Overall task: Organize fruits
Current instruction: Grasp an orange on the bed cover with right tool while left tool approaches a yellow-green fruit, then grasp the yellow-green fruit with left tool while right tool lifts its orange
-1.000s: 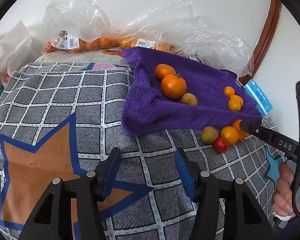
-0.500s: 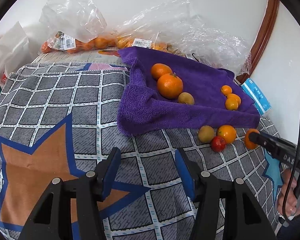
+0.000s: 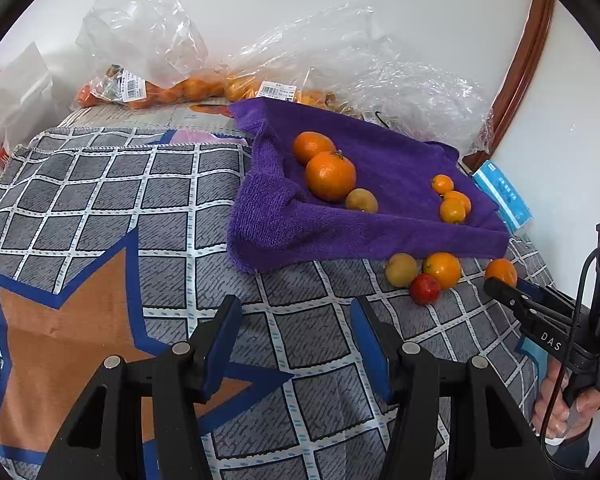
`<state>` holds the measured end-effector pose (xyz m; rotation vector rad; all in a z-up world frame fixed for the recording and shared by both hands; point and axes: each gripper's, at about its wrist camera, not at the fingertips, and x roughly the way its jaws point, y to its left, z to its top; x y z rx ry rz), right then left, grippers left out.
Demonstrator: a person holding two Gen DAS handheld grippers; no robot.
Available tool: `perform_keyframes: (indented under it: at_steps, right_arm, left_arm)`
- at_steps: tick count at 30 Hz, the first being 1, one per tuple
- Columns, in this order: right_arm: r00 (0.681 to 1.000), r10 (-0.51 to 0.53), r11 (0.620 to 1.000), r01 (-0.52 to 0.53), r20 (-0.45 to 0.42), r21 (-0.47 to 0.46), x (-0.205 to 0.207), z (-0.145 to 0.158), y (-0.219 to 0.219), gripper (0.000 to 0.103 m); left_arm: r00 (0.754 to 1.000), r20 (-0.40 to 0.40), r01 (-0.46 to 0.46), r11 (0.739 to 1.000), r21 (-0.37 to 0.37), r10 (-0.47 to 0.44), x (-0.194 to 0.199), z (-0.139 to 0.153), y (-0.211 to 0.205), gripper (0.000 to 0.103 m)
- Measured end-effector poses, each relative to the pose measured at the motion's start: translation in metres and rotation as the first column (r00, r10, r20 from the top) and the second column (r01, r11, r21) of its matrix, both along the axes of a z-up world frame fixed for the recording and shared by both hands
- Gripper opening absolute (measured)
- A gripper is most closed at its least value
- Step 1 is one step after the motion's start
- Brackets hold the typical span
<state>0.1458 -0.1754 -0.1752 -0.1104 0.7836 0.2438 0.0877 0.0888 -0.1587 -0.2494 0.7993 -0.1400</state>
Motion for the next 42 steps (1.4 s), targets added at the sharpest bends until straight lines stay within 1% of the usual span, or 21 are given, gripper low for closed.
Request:
perform_keyframes:
  at_steps: [3, 4, 6, 7, 10, 13, 15, 18, 19, 22, 25, 28, 29, 34, 37, 38, 39, 40, 42]
  right_arm:
    - [0.999, -0.019, 1.0, 0.02, 0.035, -0.022, -0.005, 0.001, -0.009, 0.04]
    - [0.999, -0.024, 0.999, 0.025, 0.039, -0.019, -0.007, 0.001, -0.013, 0.041]
    - [0.998, -0.025, 1.0, 0.025, 0.061, -0.011, -0.012, 0.004, -0.02, 0.041]
    - [0.997, -0.024, 1.0, 0.024, 0.069, -0.006, -0.014, 0.005, -0.023, 0.041]
    - [0.996, -0.03, 0.999, 0.028, 0.089, 0.021, -0.018, 0.009, -0.035, 0.041]
    - [0.997, -0.031, 0.996, 0.025, 0.073, 0.081, -0.015, 0.008, -0.045, 0.041]
    - [0.998, -0.032, 0.994, 0.026, 0.057, 0.102, -0.013, 0.007, -0.048, 0.041]
    - [0.998, -0.037, 0.994, 0.031, 0.057, 0.102, -0.013, 0.007, -0.046, 0.041]
    - [0.998, -0.03, 0.995, 0.024, 0.059, 0.101, -0.013, 0.007, -0.045, 0.041]
    - [0.998, -0.015, 0.995, 0.009, 0.059, 0.095, -0.014, 0.005, -0.042, 0.041]
    - [0.999, -0.011, 0.995, 0.006, 0.051, 0.096, -0.013, 0.004, -0.042, 0.041]
    - [0.999, -0.011, 0.996, 0.006, 0.053, 0.094, -0.013, 0.004, -0.042, 0.041]
    - [0.998, -0.011, 0.996, 0.005, 0.056, 0.094, -0.013, 0.004, -0.042, 0.041]
    - [0.999, -0.013, 0.995, 0.008, 0.048, 0.1, -0.012, 0.003, -0.043, 0.041]
    - [0.999, -0.013, 0.995, 0.008, 0.046, 0.101, -0.012, 0.003, -0.043, 0.041]
    - [0.999, -0.011, 0.995, 0.007, 0.045, 0.1, -0.012, 0.002, -0.043, 0.041]
    - [0.999, -0.01, 0.995, 0.005, 0.045, 0.097, -0.012, 0.002, -0.043, 0.041]
    - [0.999, -0.008, 0.996, 0.004, 0.045, 0.094, -0.012, 0.002, -0.042, 0.041]
    - [0.999, -0.004, 0.996, -0.001, 0.045, 0.095, -0.012, 0.002, -0.041, 0.041]
  left_arm:
    - [1.0, -0.002, -0.001, 1.0, 0.005, 0.001, -0.002, 0.002, -0.004, 0.052]
    - [1.0, -0.025, 0.006, 1.0, 0.002, -0.006, -0.002, 0.003, -0.01, 0.052]
    - [0.997, -0.061, 0.057, 0.998, 0.013, -0.056, 0.001, 0.005, -0.025, 0.05]
    - [0.995, -0.056, 0.08, 0.997, 0.021, -0.079, 0.001, 0.009, -0.035, 0.049]
    - [0.993, -0.054, 0.107, 0.994, 0.029, -0.106, 0.012, 0.016, -0.062, 0.048]
    - [0.994, -0.068, 0.087, 0.996, 0.024, -0.086, 0.028, 0.017, -0.076, 0.04]
    - [0.995, -0.07, 0.077, 0.997, 0.017, -0.075, 0.035, 0.016, -0.081, 0.033]
    - [0.995, -0.09, 0.041, 0.999, -0.005, -0.042, 0.046, 0.015, -0.083, 0.026]
    - [0.994, -0.105, 0.035, 0.999, -0.012, -0.036, 0.049, 0.012, -0.083, 0.025]
    - [0.991, -0.133, 0.025, 1.0, 0.01, -0.023, 0.056, 0.008, -0.085, 0.022]
    - [0.992, -0.128, 0.017, 1.0, 0.003, -0.017, 0.059, 0.007, -0.084, 0.022]
    - [0.993, -0.115, 0.007, 0.999, -0.032, -0.011, 0.054, 0.009, -0.078, 0.021]
    - [0.994, -0.113, 0.006, 0.999, -0.034, -0.01, 0.052, 0.011, -0.076, 0.021]
    - [0.994, -0.11, -0.021, 0.999, 0.039, 0.025, 0.032, 0.022, -0.056, 0.022]
    - [0.99, -0.133, -0.029, 0.997, 0.069, 0.038, 0.024, 0.015, -0.045, 0.022]
    - [0.99, -0.135, -0.025, 0.997, 0.077, 0.035, 0.022, 0.012, -0.044, 0.024]
    - [0.992, -0.125, -0.015, 0.997, 0.072, 0.024, 0.019, 0.009, -0.043, 0.026]
    - [0.993, -0.111, -0.016, 0.997, 0.077, 0.025, 0.016, 0.007, -0.044, 0.026]
    - [0.994, -0.103, -0.012, 0.996, 0.092, 0.021, 0.013, 0.002, -0.046, 0.03]
